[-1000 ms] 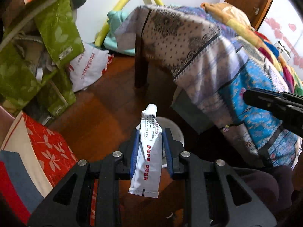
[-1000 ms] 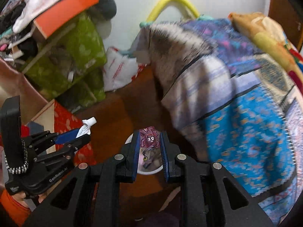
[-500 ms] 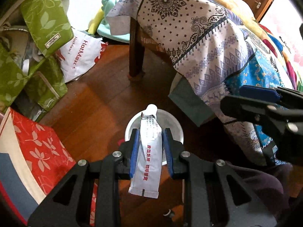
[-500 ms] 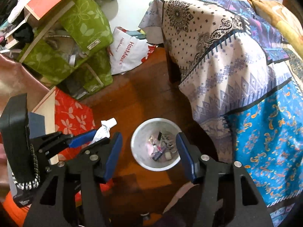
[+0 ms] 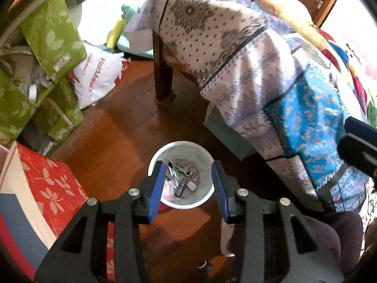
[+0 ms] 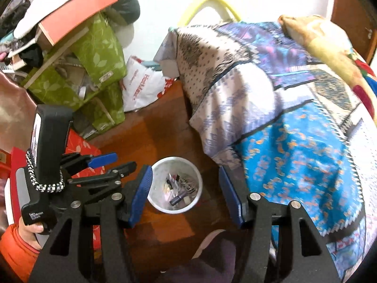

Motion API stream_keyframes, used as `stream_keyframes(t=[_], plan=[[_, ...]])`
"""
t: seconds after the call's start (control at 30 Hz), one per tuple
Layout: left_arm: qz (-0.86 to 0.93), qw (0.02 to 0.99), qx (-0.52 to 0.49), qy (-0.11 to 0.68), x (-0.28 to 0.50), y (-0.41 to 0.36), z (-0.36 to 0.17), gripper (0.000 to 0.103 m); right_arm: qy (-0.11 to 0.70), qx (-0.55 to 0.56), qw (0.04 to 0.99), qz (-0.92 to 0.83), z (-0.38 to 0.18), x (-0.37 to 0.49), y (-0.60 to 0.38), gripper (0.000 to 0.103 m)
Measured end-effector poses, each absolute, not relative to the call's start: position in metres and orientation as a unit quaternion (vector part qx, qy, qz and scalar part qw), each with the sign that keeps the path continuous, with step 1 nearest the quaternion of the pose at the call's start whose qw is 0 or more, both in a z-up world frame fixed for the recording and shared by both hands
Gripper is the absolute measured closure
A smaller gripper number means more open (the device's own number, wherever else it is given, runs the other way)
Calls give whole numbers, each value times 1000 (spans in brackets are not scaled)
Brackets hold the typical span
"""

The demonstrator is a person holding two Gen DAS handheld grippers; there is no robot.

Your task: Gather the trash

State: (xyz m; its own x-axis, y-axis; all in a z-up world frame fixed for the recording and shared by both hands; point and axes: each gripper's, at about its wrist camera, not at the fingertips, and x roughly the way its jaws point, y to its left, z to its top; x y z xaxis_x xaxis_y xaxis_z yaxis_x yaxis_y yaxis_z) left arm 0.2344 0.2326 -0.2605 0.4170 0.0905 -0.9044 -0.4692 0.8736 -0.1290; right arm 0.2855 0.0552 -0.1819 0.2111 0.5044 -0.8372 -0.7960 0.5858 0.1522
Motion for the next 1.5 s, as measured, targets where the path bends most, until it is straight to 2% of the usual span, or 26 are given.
stream_keyframes(t=[0.3,0.63,0.77,0.97,1.0,1.1,1.17,1.3,1.5], plan=[[155,875,-147,435,190,178,-160,63,402,-99,821,394,-117,259,-26,48],[76,946,-86,304,125,89,-39,63,281,-20,909,307,-27,184,-139,48],[55,965,-55,249,95,55,-6,52,224,6,938,266,1,146,-172,47],[30,978,-50,201,53,25,16,45,173,33,961,214,22,99,-199,45],[25,978,-50,199,47,22,17,42,170,34,963,206,24,92,-201,43],[25,979,-42,197,34,18,15,33,171,38,964,198,23,82,-203,24],[24,979,-42,199,25,16,12,29,172,44,965,193,22,73,-208,19],[28,976,-47,211,13,17,5,16,169,42,970,169,19,59,-210,0],[26,976,-40,212,-2,13,1,16,155,33,976,148,20,35,-215,0]])
